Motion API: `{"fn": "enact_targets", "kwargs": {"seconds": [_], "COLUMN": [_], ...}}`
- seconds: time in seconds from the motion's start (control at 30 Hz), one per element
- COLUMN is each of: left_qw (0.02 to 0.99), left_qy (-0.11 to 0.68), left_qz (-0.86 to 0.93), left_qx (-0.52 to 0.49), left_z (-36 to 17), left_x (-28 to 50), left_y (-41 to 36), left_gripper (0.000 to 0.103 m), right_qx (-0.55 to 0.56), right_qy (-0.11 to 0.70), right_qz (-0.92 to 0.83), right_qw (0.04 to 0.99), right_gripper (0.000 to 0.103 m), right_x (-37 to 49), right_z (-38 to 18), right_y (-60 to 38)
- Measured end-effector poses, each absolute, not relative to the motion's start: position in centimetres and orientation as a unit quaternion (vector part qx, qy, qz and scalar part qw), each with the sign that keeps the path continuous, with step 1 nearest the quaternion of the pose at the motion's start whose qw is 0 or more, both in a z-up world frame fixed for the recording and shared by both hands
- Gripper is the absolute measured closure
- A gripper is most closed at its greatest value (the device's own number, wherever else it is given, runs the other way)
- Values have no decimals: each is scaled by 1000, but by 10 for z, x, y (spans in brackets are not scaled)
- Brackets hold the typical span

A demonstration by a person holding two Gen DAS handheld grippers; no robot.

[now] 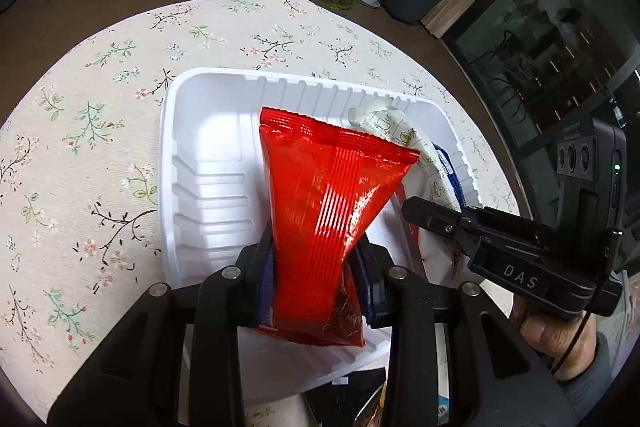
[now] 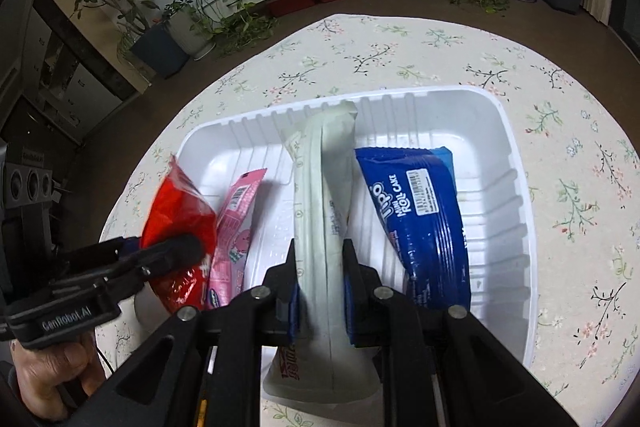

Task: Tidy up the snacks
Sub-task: 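Lower the red bag and white packet into the tray and open both tools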

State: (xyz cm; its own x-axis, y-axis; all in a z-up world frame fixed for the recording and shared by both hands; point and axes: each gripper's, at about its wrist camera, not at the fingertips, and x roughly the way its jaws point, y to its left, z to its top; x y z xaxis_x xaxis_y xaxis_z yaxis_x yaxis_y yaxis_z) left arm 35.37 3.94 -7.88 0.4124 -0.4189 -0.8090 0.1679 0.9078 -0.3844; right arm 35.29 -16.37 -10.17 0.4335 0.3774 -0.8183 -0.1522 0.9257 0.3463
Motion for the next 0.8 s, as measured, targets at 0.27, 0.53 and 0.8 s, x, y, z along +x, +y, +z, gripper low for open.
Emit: {"fn": "enact_targets", "kwargs": {"seconds": [0.27,0.53,0.8], "left_qw": [828,831,844], "left_qy": [520,516,493], "left_qz": [-167,-166,-170], "left_qx": [-126,-121,-125], "left_z": [-86,-82,-58], "left_x": [353,344,325], "left_y": [43,43,49], "left_gripper": [57,37,18], "right_qx": [100,97,109], "right_qy": [506,499,466], "right_qz": [155,153,159], "right_qw": [843,848,863], "right_gripper": [83,66,49], "right_x": [353,347,328], "right_z": [-108,-99,-68], "right_y": [-156,-157,-168]}}
